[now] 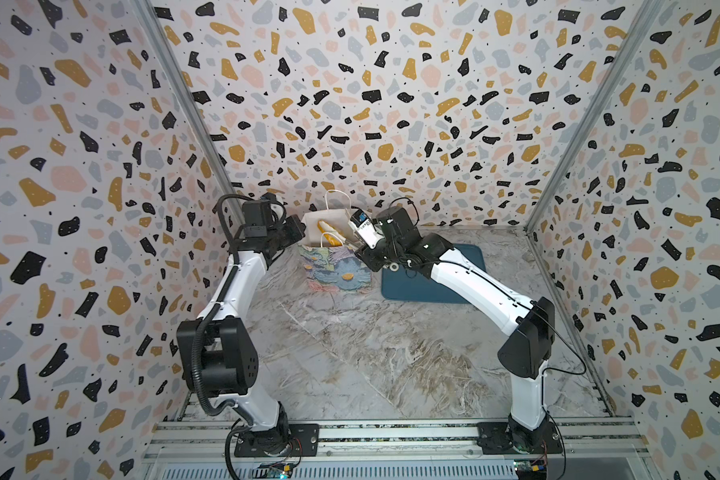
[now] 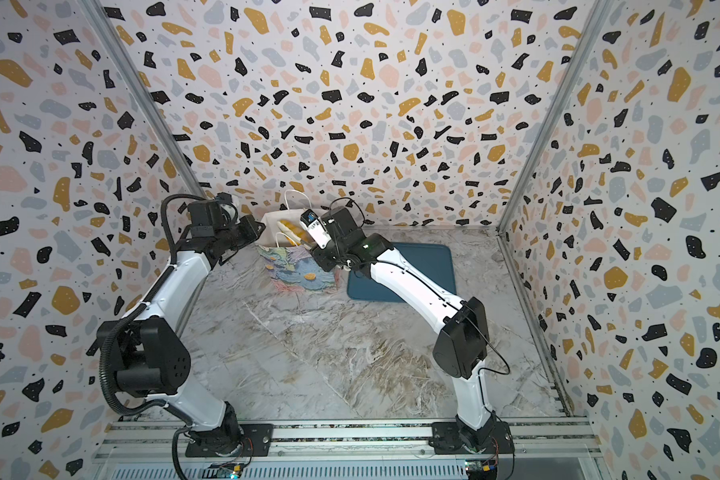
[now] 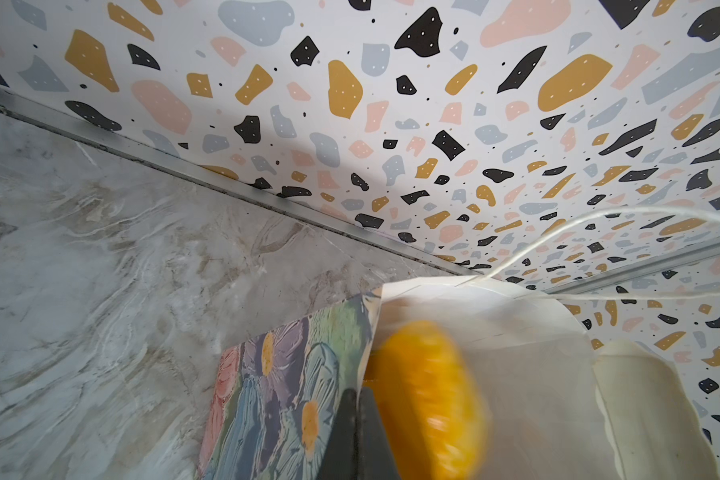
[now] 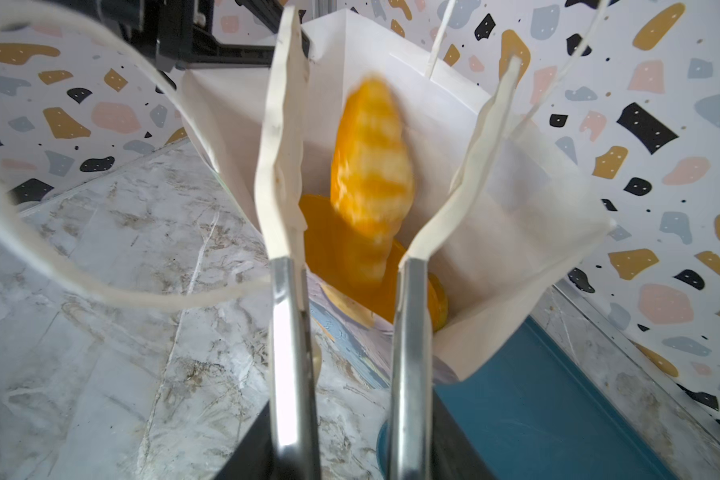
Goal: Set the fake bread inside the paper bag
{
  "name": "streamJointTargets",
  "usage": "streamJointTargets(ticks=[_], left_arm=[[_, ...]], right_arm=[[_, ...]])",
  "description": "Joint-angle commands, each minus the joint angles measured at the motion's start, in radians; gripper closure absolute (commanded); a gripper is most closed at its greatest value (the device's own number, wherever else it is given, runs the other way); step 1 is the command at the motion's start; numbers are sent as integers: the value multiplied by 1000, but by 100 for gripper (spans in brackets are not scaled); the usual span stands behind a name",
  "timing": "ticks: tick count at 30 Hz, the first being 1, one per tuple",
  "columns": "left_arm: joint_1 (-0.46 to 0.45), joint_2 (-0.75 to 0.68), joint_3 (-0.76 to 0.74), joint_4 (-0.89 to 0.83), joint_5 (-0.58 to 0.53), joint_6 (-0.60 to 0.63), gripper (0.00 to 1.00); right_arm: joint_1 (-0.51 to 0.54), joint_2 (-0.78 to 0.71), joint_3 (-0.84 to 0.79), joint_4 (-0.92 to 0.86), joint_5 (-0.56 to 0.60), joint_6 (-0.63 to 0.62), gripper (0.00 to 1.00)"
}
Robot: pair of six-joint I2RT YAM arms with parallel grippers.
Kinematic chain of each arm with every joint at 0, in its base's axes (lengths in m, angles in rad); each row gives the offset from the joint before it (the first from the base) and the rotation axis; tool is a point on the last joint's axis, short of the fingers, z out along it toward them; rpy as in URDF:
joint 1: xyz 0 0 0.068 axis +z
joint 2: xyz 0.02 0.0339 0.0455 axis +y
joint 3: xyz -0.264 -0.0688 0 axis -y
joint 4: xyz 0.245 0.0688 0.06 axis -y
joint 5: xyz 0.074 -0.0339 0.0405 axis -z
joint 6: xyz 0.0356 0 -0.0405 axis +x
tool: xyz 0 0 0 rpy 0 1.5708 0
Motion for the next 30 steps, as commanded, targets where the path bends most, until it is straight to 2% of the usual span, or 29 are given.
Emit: streamJointTargets(ticks=[1, 12, 19, 26, 30], left_arm=[[6, -36, -2, 22, -4, 22, 100], [6, -37, 0, 20, -7, 22, 100], [5, -38, 6, 18, -2, 15, 100], [14, -61, 13, 30, 6, 6, 68], [15, -71, 27, 21, -26, 15, 50]], right_arm=[[9, -17, 54, -15, 33, -9, 53], [12, -62, 36, 10, 37, -5, 52], [11, -217, -161, 178, 65, 4, 52], [-6, -398, -401, 366, 94, 11, 51], [-57, -490, -504, 422, 92, 32, 52]])
